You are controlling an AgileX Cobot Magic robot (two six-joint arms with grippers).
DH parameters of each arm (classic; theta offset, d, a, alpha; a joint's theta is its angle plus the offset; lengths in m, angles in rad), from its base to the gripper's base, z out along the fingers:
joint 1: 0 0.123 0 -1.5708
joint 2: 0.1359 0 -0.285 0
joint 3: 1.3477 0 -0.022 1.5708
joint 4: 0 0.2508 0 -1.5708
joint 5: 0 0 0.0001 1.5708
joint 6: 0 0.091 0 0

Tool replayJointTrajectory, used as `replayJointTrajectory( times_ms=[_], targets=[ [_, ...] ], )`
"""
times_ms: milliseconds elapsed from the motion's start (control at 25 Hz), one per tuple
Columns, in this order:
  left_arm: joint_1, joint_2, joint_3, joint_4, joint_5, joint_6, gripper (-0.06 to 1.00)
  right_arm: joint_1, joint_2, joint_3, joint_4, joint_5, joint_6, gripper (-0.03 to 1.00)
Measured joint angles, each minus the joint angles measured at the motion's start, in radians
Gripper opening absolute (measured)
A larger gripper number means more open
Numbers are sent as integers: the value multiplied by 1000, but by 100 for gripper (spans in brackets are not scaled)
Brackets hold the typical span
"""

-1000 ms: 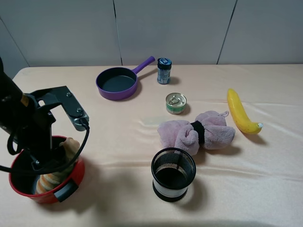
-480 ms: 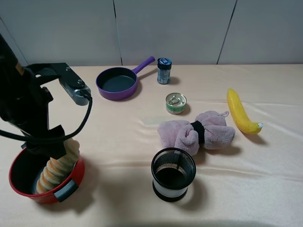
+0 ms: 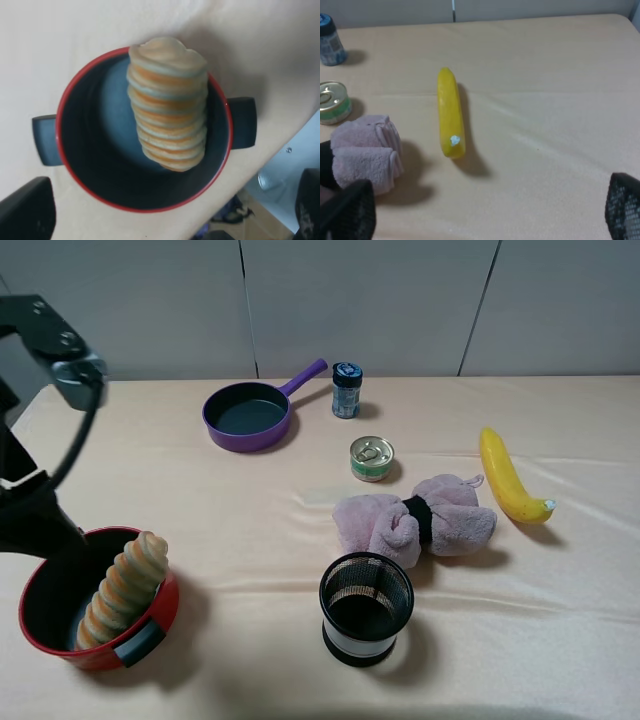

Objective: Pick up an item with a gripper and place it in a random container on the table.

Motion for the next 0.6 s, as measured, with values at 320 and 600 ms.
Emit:
replayJointTrajectory(
  times_ms=[320,600],
  targets=[
    [0,-264,0,0,43,-36,97,0,0,0,0,0,0,69],
    [0,-478,0,0,44,-48,98,0,0,0,0,0,0,69]
  ],
)
